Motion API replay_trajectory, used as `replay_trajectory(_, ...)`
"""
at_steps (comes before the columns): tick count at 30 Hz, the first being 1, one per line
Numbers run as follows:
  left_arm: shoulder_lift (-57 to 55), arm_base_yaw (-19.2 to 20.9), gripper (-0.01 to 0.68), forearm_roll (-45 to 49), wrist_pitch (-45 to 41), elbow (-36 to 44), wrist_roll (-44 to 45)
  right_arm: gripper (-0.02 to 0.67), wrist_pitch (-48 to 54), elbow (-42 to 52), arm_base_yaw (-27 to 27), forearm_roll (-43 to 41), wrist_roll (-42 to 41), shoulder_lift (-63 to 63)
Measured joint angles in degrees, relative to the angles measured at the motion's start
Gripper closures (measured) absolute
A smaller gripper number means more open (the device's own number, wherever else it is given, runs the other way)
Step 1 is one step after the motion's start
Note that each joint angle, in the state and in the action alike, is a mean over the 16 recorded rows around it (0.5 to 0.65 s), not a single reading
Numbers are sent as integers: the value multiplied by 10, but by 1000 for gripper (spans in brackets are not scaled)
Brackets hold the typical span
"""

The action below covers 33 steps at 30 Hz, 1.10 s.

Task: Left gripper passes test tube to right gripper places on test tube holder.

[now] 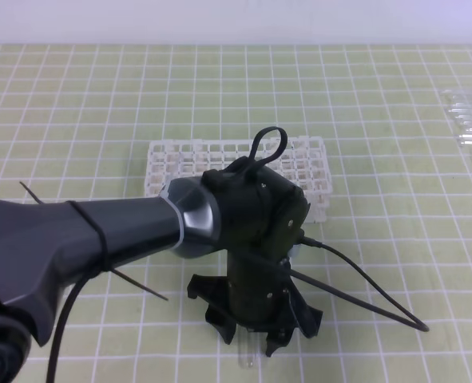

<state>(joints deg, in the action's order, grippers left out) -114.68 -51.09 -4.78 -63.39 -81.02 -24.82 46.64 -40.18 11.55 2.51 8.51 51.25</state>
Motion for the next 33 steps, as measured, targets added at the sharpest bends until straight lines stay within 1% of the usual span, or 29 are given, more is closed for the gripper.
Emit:
replay_trajectory(11,-9,0,271,13,13,-1,3,670,0,0,0,2,0,0)
replay_trajectory(16,-14,0,317,18,11,-1,13,670,0,0,0,3,0,0)
replay_trajectory(19,-14,0,369,21,7,-1,20,670,0,0,0,4,0,0)
replay_trajectory(24,-13,0,496,25,-1,0,36,670,0,0,0,6,-3,0)
replay_trajectory(27,-13,0,557,26,-6,0,44,670,0,0,0,9,-5,-1)
replay_trajectory(30,-13,0,604,27,-9,0,52,670,0,0,0,11,-7,-1)
replay_trajectory(33,-11,0,632,27,-12,0,62,670,0,0,0,13,-9,-1)
